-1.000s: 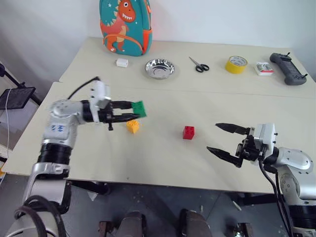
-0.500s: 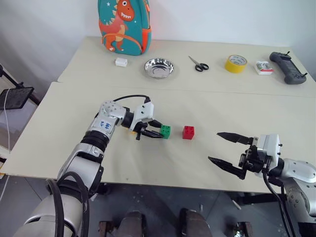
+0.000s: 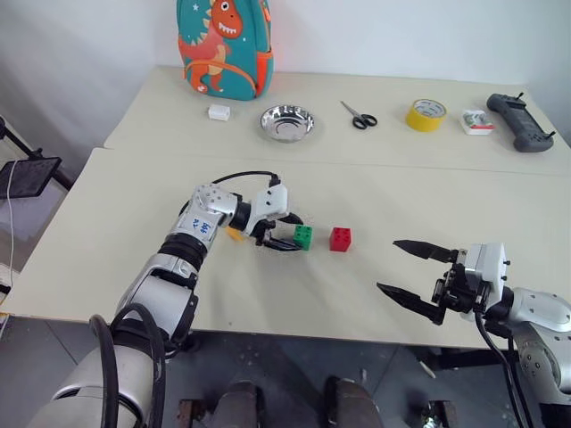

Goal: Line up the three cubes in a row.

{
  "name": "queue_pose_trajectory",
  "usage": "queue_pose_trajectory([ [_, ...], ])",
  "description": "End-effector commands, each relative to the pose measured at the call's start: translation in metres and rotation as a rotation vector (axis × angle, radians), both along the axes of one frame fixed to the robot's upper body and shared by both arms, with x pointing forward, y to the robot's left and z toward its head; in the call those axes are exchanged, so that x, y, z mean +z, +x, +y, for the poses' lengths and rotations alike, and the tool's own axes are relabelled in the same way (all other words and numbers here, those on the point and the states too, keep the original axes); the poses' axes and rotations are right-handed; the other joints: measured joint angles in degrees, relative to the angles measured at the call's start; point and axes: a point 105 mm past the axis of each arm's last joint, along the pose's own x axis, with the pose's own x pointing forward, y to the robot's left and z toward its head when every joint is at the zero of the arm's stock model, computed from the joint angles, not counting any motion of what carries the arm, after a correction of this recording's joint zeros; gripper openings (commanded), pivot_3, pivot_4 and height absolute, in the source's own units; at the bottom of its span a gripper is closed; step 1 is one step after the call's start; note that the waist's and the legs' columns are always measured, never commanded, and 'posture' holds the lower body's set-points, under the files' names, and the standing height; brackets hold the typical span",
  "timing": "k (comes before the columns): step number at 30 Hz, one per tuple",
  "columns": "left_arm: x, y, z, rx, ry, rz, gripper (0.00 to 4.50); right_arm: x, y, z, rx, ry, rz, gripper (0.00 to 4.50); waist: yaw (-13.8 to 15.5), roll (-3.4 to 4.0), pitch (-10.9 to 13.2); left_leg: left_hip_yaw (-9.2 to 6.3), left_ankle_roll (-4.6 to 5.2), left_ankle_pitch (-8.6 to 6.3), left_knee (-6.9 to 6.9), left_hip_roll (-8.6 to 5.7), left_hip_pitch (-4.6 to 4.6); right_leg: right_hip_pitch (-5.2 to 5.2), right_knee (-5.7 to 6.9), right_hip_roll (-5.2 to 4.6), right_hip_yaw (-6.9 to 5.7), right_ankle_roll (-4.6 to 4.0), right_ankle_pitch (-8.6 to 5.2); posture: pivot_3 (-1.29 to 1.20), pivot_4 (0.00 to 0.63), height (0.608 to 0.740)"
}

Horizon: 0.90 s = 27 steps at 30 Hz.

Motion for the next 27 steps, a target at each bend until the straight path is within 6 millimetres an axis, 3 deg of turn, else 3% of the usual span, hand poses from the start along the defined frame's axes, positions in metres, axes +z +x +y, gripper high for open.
queue_pose_trajectory([
  [1,0.044,-0.005,0.017,-0.038,-0.091,-0.094,3.96,0.011,-0.004,0.006,0.043,-0.001,-0.034,4.5,-0.2,0.0,0.0,-0.01,0.0,0.0,0.0,0.01,-0.01,-0.01,0.0,0.0,0.0,0.0,0.0,0.0,0.15,0.74],
  [4,0.069,-0.013,0.042,-0.01,-0.18,-0.11,3.96,0.01,-0.002,0.009,0.066,0.005,-0.028,4.5,-0.7,0.01,0.0,-0.01,0.0,0.0,-0.02,0.03,0.01,-0.02,0.03,0.01,0.0,0.0,0.0,0.0,0.15,0.74],
  [7,0.08,-0.023,0.071,0.044,-0.25,-0.119,3.96,0.01,0.001,0.014,0.087,0.016,-0.031,4.5,-1.1,0.02,0.0,-0.05,-0.01,0.0,-0.02,0.04,0.03,0.0,0.06,0.01,0.0,0.0,0.0,0.0,0.15,0.74],
  [8,0.081,-0.028,0.092,0.093,-0.302,-0.113,3.96,0.01,0.003,0.017,0.097,0.024,-0.044,4.5,-1.2,0.02,0.0,-0.06,-0.01,0.0,-0.01,0.04,0.04,0.0,0.06,0.0,0.01,0.0,0.0,0.0,0.15,0.74],
  [10,0.073,-0.038,0.13,0.216,-0.364,-0.098,4.46,0.011,0.007,0.023,0.114,0.054,-0.039,4.5,-1.7,0.04,0.0,-0.06,-0.02,-0.01,-0.03,0.06,0.07,0.0,0.1,0.01,0.01,0.0,0.0,0.0,0.15,0.74],
  [13,0.046,-0.057,0.179,0.417,-0.394,-0.071,4.49,0.013,0.012,0.033,0.131,0.071,-0.067,4.5,-2.4,0.04,0.0,-0.07,-0.05,-0.02,-0.06,0.1,0.13,-0.02,0.15,0.02,0.0,0.0,0.0,0.0,0.15,0.74],
  [16,0.02,-0.083,0.209,0.581,-0.372,-0.09,4.49,0.015,0.015,0.043,0.153,0.081,-0.106,4.5,-2.4,0.02,0.0,-0.09,-0.07,-0.04,-0.07,0.11,0.15,0.0,0.14,0.01,-0.01,0.0,0.0,0.0,0.15,0.74],
  [19,0.013,-0.105,0.219,0.736,-0.469,-0.099,4.49,0.016,0.013,0.054,0.201,0.084,-0.134,4.5,-1.2,-0.02,0.0,-0.13,-0.06,-0.06,-0.01,0.12,0.11,0.03,0.07,-0.01,-0.01,0.0,0.0,0.0,0.15,0.74],
  [22,0.001,-0.125,0.216,0.823,-0.498,-0.078,4.49,0.014,0.011,0.062,0.247,0.066,-0.161,4.5,-0.7,-0.04,0.0,-0.22,-0.04,-0.08,0.02,0.1,0.13,0.1,0.12,-0.05,0.0,0.0,0.0,0.0,0.15,0.74],
  [27,-0.005,-0.119,0.178,0.859,-0.569,-0.038,4.49,0.01,0.018,0.063,0.253,0.044,-0.166,4.5,0.0,-0.04,0.0,-0.13,-0.05,-0.09,0.02,0.09,0.2,0.12,0.13,-0.03,0.03,-0.02,0.0,0.0,0.15,0.74],
])
